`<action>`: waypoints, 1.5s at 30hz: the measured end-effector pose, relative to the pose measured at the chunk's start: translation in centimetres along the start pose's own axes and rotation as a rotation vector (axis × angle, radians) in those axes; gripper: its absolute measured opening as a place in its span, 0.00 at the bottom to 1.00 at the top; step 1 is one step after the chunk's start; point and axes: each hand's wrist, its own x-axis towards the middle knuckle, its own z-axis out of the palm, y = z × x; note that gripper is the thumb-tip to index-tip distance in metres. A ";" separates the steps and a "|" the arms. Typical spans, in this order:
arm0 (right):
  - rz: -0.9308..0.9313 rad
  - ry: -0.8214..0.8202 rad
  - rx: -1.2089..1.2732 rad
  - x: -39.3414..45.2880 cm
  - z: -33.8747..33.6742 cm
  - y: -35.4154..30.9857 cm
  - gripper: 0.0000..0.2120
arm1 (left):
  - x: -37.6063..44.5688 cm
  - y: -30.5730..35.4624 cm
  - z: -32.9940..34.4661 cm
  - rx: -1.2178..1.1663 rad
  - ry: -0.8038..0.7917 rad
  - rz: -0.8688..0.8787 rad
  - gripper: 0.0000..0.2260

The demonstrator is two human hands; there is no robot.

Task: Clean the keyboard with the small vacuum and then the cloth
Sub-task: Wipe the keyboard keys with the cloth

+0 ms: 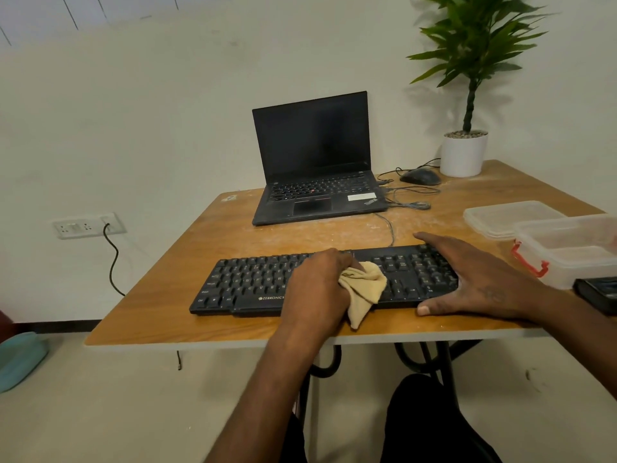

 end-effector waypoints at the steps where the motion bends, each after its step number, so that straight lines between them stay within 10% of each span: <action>1: 0.002 -0.001 0.004 0.0 0.0 0.0 0.59 | 0.0 -0.4 -0.3 0.029 0.005 -0.008 0.18; 45: 0.000 0.009 -0.016 0.1 0.1 0.1 0.59 | -2.3 -2.3 -1.6 0.069 0.071 -0.006 0.20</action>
